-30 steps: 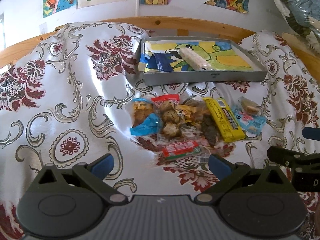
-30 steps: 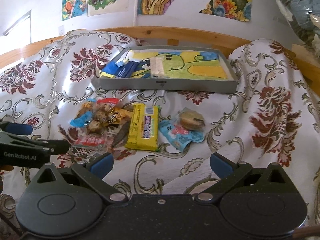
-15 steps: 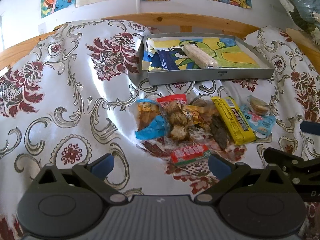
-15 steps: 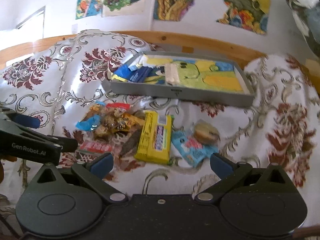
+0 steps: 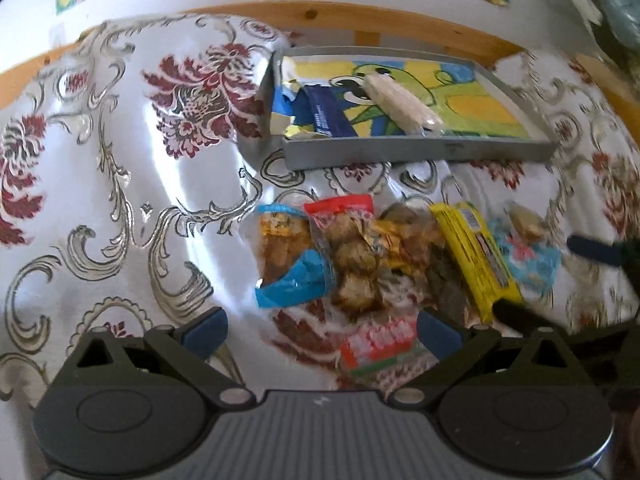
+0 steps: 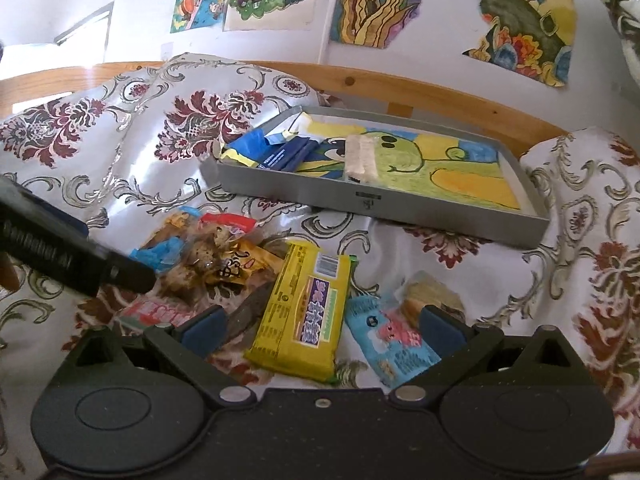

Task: Organize snacks
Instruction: 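Grasp yellow wafer bar with right gripper while left gripper grasps quail-egg packet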

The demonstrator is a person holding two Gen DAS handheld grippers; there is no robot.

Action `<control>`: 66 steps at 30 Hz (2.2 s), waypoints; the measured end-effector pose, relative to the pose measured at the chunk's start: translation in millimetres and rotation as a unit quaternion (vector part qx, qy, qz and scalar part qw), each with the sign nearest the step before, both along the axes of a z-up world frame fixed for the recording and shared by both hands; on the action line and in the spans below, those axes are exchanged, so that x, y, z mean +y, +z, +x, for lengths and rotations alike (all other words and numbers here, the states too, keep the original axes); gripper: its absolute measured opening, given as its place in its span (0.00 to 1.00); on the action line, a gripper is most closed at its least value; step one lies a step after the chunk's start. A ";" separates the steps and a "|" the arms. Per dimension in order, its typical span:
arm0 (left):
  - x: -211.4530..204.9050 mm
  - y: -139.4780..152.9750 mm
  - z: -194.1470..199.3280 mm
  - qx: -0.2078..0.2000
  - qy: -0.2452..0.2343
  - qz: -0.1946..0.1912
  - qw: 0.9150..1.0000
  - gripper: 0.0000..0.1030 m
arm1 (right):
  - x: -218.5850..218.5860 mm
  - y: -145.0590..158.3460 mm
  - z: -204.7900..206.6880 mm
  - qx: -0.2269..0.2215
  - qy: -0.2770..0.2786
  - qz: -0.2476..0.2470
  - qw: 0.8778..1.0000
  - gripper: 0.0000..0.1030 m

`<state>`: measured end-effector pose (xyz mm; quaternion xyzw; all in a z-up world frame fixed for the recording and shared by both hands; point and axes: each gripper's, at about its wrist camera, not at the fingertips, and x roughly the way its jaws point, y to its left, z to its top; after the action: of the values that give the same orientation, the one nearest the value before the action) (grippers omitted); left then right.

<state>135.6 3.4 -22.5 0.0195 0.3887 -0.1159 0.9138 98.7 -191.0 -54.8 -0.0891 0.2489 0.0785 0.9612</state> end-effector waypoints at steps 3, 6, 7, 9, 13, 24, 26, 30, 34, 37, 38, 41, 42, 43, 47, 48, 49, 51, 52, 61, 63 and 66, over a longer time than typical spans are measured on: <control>-2.4 0.7 16.4 0.012 0.009 -0.018 1.000 0.99 | 1.0 -4.4 11.7 0.007 0.007 0.011 1.000 0.93; -9.1 -0.6 28.4 0.015 0.003 -0.022 1.000 0.99 | 1.9 -8.2 21.4 0.014 0.017 0.021 1.000 0.91; -11.6 -2.2 31.8 0.018 0.001 -0.021 1.000 0.99 | 1.8 -9.1 23.3 0.015 0.020 0.024 0.999 0.90; -15.8 -6.6 38.2 0.027 0.001 -0.021 0.999 0.98 | 0.7 -11.6 27.6 0.021 0.022 0.028 0.999 0.88; -17.9 -17.8 49.8 0.071 0.020 -0.039 0.997 0.90 | -4.6 -16.0 33.9 0.036 0.020 0.044 0.998 0.85; -26.8 -26.0 68.3 0.116 0.059 -0.043 0.991 0.88 | -3.7 -18.0 34.6 0.036 0.031 0.046 0.998 0.80; -30.2 -26.3 71.7 0.124 0.066 -0.037 0.989 0.88 | -2.4 -18.5 34.6 0.036 0.034 0.043 0.998 0.80; -34.5 -26.3 76.0 0.135 0.078 -0.026 0.987 0.84 | -3.2 -19.4 36.0 0.039 0.034 0.050 0.997 0.79; -36.8 -26.1 77.6 0.139 0.081 -0.020 0.987 0.72 | -5.0 -18.8 37.8 0.041 0.030 0.059 0.997 0.78; -36.7 -24.0 74.6 0.142 0.073 -0.036 0.987 0.54 | -5.4 -18.8 37.7 0.042 0.028 0.061 0.997 0.78; -36.9 -23.0 72.1 0.142 0.070 -0.037 0.987 0.54 | -5.6 -18.9 37.8 0.043 0.027 0.062 0.997 0.78; -36.8 -24.3 71.8 0.140 0.067 -0.036 0.987 0.54 | -7.4 -20.0 40.1 0.050 0.026 0.071 0.996 0.78; -35.2 -24.6 72.3 0.139 0.067 -0.039 0.987 0.54 | -8.5 -20.4 41.3 0.053 0.025 0.077 0.995 0.78; -34.1 -24.9 72.8 0.140 0.068 -0.043 0.987 0.54 | -9.2 -20.8 42.6 0.056 0.025 0.081 0.995 0.78; -34.7 -26.0 74.0 0.141 0.062 -0.039 0.987 0.58 | -8.2 -20.9 44.3 0.058 0.029 0.088 0.994 0.70; -35.8 -26.1 73.7 0.139 0.060 -0.037 0.988 0.57 | -8.2 -20.3 43.7 0.056 0.032 0.091 0.994 0.66; -36.2 -26.0 72.9 0.136 0.058 -0.036 0.988 0.56 | -8.0 -19.7 43.0 0.055 0.032 0.092 0.994 0.63; -35.9 -25.5 71.0 0.133 0.054 -0.037 0.989 0.54 | -8.3 -18.7 41.9 0.052 0.034 0.097 0.993 0.54; -34.7 -24.9 70.2 0.132 0.054 -0.040 0.989 0.52 | -8.1 -18.5 41.5 0.053 0.036 0.100 0.993 0.52; -25.6 -21.0 65.1 0.132 0.054 -0.061 0.988 0.46 | -5.5 -16.2 36.2 0.047 0.030 0.093 0.994 0.48; -25.1 -20.2 63.4 0.134 0.054 -0.064 0.987 0.46 | -5.2 -15.6 35.8 0.046 0.029 0.091 0.994 0.48; -22.6 -18.3 59.2 0.138 0.055 -0.069 0.986 0.45 | -4.7 -14.8 34.6 0.043 0.027 0.083 0.995 0.48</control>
<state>194.8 -19.2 -40.8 -0.0816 0.5030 -0.0940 0.8553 133.3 -195.7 -69.6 -0.0117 0.2803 0.1284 0.9512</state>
